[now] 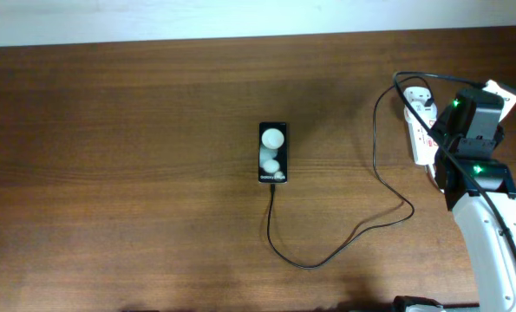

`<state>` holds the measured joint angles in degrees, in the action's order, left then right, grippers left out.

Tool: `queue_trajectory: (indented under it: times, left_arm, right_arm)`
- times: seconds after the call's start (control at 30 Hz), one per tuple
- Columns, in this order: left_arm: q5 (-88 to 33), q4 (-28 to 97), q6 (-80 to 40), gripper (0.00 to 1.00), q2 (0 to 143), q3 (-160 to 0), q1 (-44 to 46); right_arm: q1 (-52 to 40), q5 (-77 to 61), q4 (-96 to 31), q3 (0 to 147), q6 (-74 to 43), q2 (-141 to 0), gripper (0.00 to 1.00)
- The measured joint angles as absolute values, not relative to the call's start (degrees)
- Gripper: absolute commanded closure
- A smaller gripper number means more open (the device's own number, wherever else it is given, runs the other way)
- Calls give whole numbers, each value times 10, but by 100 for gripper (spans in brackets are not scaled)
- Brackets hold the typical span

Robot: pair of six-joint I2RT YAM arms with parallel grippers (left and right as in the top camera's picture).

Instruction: Plug charger to phone and switch on socket

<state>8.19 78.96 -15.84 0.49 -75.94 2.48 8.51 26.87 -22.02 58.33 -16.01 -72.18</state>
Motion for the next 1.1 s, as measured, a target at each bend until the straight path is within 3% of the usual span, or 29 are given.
queue_trajectory:
  times: [0.13,0.3,0.4,0.67,1.1]
  left_arm:
    - [83,587,-159,1,5,-550,25]
    - [74,246,-160,1,9,-240,25]
    - [72,124,-160,1,9,-143,25]
    - [71,59,-160,1,8,-22,25]
    - [75,49,-160,1,8,-14,25]
  right_arm:
    - [85,253,-223,584,-159,-722,95]
    - [85,232,-235,585,-158,-722,95]
    - [85,229,-236,585,-159,-722,96]
    - [85,227,-239,585,-159,-722,95]
    - [85,215,-261,587,-161,-737,96]
